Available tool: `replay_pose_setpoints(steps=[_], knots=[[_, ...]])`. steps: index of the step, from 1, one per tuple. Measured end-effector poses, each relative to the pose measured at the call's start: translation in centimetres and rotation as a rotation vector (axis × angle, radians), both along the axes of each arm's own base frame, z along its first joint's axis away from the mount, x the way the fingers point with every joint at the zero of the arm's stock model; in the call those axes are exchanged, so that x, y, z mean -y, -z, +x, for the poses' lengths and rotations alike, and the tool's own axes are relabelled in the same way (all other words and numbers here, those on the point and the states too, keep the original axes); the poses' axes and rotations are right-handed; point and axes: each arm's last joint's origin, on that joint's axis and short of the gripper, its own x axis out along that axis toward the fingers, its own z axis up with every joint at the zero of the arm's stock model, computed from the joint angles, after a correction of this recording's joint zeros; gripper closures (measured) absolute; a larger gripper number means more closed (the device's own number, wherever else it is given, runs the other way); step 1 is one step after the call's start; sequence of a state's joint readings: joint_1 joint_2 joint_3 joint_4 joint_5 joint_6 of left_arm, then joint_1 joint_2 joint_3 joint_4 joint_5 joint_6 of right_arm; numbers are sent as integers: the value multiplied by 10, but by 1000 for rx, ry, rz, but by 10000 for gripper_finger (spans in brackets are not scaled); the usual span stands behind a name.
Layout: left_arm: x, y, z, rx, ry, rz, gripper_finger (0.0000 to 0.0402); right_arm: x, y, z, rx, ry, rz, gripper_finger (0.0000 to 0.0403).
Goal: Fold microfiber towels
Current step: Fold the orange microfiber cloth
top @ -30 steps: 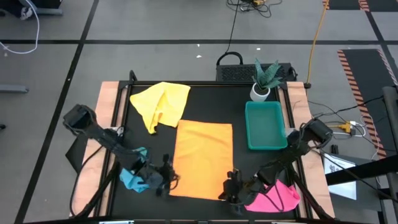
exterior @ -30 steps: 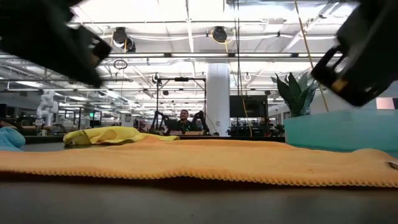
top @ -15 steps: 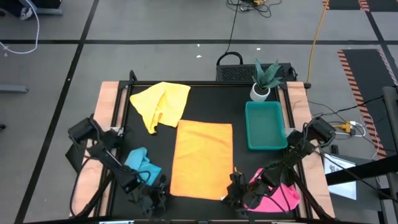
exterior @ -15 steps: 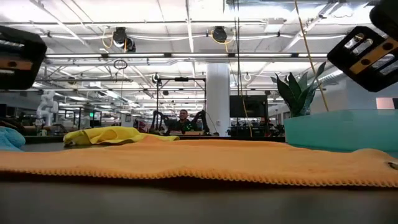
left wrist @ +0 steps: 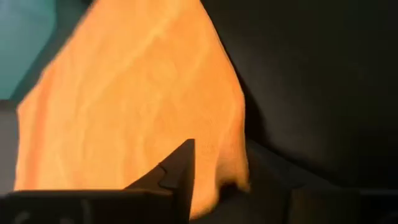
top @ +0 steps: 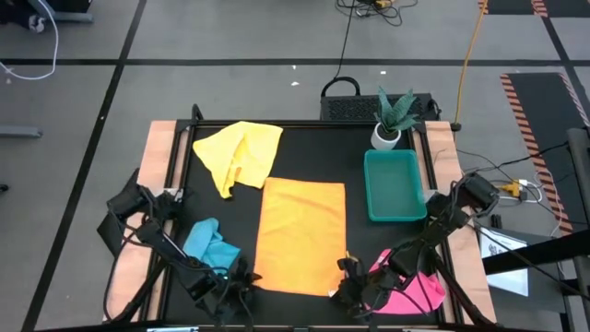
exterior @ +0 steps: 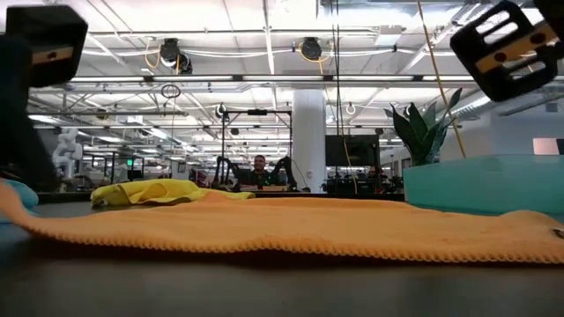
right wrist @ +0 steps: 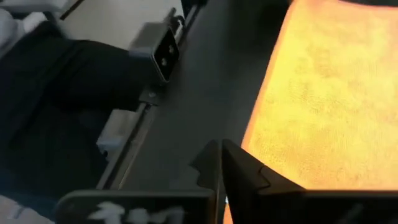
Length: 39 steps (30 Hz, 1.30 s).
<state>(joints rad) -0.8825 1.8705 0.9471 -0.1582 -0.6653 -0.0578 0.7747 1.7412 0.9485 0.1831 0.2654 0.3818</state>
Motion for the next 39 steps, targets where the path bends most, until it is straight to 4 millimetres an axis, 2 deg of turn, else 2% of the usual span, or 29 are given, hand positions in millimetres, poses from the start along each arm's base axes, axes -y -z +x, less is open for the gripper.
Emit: replay_pose_setpoints(steps=[5, 7, 13, 18, 26, 31, 34, 39], knots=[[-3, -1, 6, 7, -31, -31, 310, -2, -15, -13, 0, -38, -9, 336], [-2, -2, 7, 18, -46, -75, 324, -4, -16, -19, -10, -40, -43, 316], [2, -5, 11, 60, -112, -218, 391, -11, 0, -35, -64, -115, -195, 265], [1, -6, 11, 93, -173, -244, 387, -11, 12, -34, -44, -152, -330, 251], [0, -6, 12, 101, -188, -248, 391, -3, 33, -26, -92, -177, -437, 284], [0, -6, 12, 103, -193, -255, 394, -2, 33, -24, -93, -158, -420, 358], [1, -11, 10, 111, -200, -283, 396, -5, 28, -24, -75, -140, -369, 395], [8, -42, -2, 115, -196, -471, 391, -19, 1, -32, -26, -113, -149, 396]])
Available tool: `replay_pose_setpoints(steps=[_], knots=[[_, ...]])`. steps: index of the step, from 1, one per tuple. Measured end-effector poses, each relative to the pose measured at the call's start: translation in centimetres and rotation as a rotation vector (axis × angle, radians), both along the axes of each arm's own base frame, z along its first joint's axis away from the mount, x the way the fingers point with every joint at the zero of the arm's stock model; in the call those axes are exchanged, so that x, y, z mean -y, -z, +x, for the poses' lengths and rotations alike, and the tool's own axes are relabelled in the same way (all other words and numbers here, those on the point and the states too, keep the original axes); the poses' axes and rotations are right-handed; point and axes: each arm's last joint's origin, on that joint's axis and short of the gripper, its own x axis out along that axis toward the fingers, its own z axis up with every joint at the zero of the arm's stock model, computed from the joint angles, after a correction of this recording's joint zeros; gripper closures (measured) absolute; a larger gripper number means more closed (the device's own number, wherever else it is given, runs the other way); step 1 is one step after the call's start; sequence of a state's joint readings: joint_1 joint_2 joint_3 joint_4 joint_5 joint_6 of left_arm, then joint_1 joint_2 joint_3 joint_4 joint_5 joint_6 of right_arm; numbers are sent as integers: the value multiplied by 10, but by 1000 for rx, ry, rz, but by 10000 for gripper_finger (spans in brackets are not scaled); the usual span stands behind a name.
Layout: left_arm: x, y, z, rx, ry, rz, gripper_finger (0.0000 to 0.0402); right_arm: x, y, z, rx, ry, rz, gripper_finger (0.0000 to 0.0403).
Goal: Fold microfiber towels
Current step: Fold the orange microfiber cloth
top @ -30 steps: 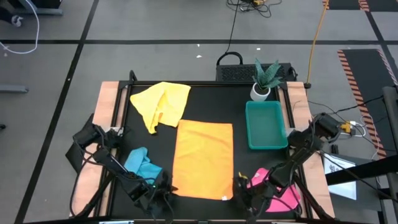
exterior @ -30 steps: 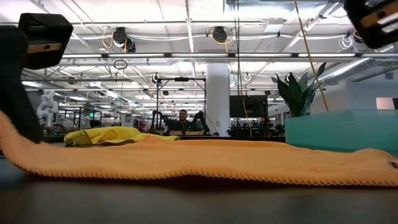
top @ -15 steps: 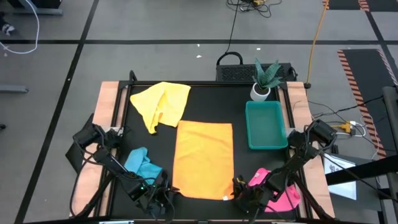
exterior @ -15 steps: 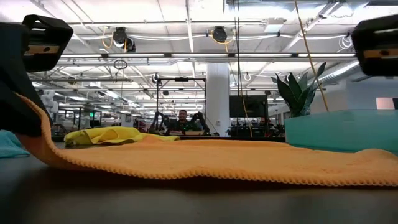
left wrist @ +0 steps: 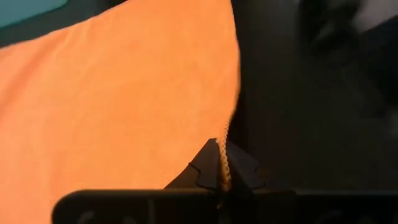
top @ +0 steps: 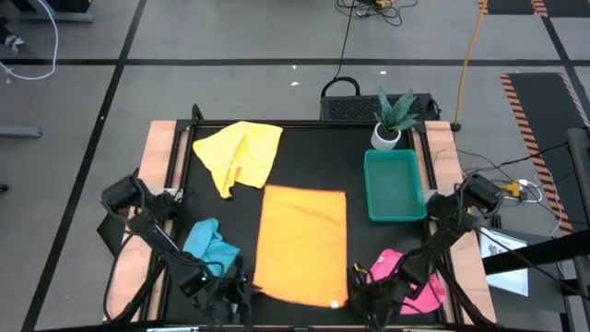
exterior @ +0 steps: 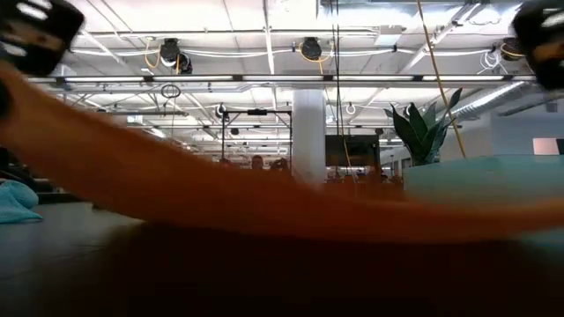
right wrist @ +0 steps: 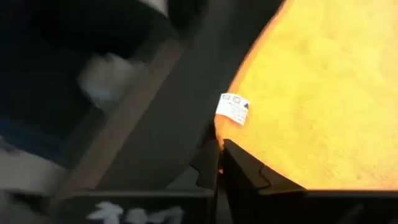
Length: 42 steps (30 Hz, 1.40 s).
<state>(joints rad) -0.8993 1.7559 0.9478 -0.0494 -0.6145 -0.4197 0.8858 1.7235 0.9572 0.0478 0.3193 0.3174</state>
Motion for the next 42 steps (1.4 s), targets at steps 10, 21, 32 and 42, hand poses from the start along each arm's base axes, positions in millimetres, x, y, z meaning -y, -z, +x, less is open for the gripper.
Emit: replay_pose_setpoints(steps=[10, 21, 32, 42], knots=[[1, -54, -25, 152, -26, -129, 388, -10, -48, -20, 202, 99, 163, 401], [-48, -46, 2, 162, -342, 106, 395, 39, -58, -15, 244, 602, 75, 402], [-125, -15, 28, 74, -640, 190, 398, 90, -32, -10, 63, 942, -36, 403], [-148, 4, 34, 46, -649, 102, 396, 121, 13, -9, -32, 955, 27, 403]])
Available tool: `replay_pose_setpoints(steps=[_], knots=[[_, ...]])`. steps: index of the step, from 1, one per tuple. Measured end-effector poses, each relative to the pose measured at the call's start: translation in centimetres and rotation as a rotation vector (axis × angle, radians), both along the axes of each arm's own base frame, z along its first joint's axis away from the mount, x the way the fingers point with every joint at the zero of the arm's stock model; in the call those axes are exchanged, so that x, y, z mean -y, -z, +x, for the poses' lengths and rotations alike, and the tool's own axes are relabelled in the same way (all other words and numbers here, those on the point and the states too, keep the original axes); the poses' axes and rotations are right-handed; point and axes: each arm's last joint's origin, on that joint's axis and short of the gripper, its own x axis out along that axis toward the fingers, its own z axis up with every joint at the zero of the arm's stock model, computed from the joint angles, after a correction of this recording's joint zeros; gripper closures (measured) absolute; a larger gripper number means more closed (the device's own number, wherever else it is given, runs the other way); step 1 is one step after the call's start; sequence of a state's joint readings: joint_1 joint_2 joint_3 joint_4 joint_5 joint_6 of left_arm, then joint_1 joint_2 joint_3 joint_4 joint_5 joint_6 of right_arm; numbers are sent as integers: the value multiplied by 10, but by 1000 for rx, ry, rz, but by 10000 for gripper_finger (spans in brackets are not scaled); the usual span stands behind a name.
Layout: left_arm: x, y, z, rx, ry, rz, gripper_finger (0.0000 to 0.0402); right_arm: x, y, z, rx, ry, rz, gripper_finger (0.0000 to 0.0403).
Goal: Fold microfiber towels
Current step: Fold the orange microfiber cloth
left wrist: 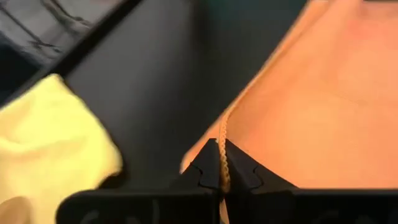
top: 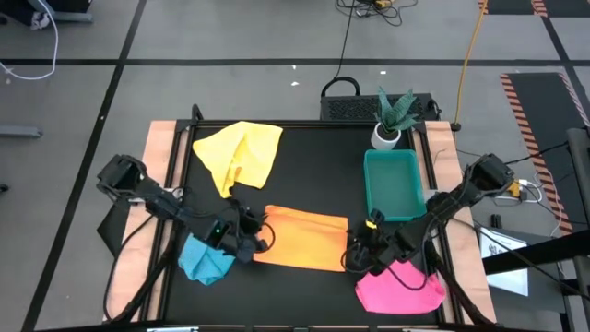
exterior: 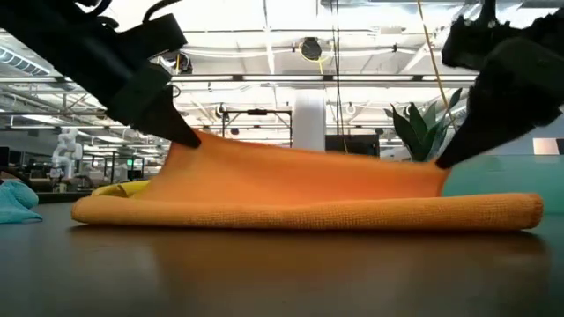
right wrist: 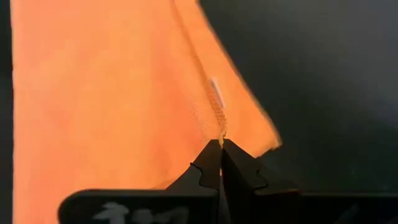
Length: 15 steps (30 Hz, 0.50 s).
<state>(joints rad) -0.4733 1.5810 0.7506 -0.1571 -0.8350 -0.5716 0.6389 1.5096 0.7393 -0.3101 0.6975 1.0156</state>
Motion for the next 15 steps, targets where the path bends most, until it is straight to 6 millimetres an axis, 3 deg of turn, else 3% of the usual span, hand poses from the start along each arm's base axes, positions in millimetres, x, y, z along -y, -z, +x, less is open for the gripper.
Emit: replay_pose_setpoints(steps=[6, 12, 15], knots=[[29, -20, 3, -1, 230, -143, 398, -26, -16, 1, 13, -212, 141, 403], [80, -60, -13, 46, 543, -314, 390, -77, -48, -12, 172, -680, 397, 403], [98, -73, -20, 90, 619, -401, 396, -97, -62, -22, 294, -874, 418, 403]])
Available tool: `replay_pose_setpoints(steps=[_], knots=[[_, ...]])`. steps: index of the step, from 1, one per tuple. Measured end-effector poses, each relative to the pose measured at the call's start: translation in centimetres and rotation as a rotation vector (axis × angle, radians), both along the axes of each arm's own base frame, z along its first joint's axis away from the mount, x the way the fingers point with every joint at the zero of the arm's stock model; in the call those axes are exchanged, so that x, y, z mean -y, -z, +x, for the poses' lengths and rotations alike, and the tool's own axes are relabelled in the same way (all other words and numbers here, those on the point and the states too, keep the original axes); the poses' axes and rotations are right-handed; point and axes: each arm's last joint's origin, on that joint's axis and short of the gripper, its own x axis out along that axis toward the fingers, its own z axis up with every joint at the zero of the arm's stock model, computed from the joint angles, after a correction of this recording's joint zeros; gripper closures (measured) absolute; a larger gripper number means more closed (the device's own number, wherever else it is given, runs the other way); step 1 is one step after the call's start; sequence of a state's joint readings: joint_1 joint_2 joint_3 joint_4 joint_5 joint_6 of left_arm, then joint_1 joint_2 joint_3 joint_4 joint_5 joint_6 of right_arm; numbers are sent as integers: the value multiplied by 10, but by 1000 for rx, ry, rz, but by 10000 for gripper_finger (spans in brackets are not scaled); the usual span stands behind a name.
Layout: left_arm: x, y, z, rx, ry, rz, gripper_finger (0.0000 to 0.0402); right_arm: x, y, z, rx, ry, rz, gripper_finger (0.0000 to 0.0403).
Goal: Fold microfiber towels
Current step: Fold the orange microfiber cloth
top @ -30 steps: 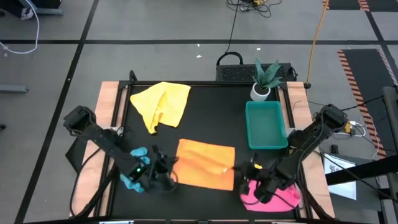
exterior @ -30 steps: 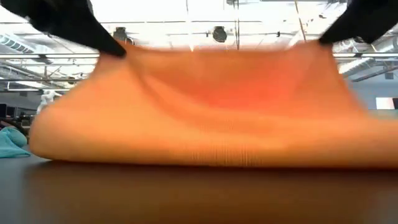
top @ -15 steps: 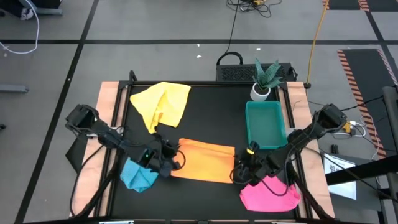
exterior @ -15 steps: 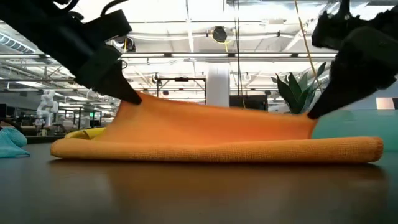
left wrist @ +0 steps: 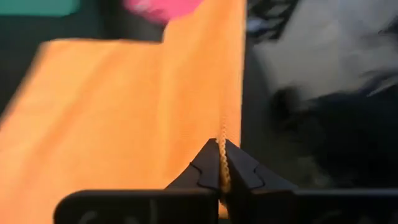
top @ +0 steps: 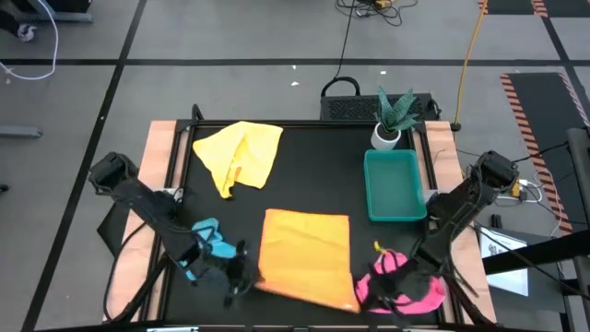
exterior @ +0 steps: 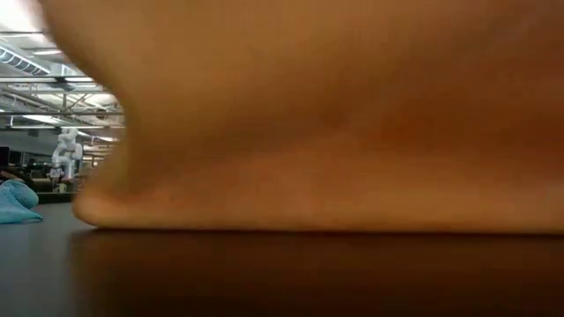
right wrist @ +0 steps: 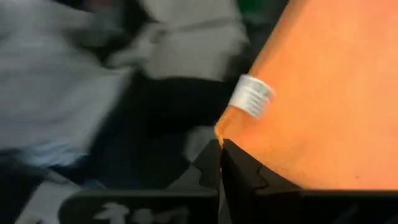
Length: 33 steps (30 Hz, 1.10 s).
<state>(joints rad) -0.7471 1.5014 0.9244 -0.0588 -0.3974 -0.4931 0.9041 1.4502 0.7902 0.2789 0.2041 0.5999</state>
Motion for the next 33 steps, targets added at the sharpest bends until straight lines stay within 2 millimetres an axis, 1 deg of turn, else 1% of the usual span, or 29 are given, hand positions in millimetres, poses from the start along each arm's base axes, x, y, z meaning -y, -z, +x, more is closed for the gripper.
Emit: replay_pose_setpoints(steps=[2, 4, 6, 11, 14, 17, 20, 23, 29, 33], knots=[[4, -2, -4, 28, -18, -6, 398, -3, -4, -2, 79, 25, -21, 403], [5, -3, -4, 62, -60, 5, 393, -1, -3, -2, 103, 130, -55, 403], [2, 1, -1, 63, -110, 44, 390, 5, 1, 1, 88, 244, -93, 403], [-16, 22, 10, 28, -250, 120, 393, 35, 19, 12, -74, 514, -173, 403], [-30, 36, 13, -8, -325, 154, 398, 54, 28, 17, -179, 632, -203, 403], [-45, 49, 16, -26, -407, 188, 390, 69, 35, 18, -265, 722, -246, 403], [-59, 58, 17, -36, -465, 185, 389, 82, 40, 16, -339, 796, -294, 403], [-71, 66, 16, -54, -514, 214, 397, 90, 42, 16, -374, 836, -320, 403], [-87, 75, 16, -51, -575, 223, 387, 103, 45, 21, -394, 881, -342, 403], [-96, 84, 14, -29, -599, 203, 397, 114, 55, 19, -428, 908, -350, 403]])
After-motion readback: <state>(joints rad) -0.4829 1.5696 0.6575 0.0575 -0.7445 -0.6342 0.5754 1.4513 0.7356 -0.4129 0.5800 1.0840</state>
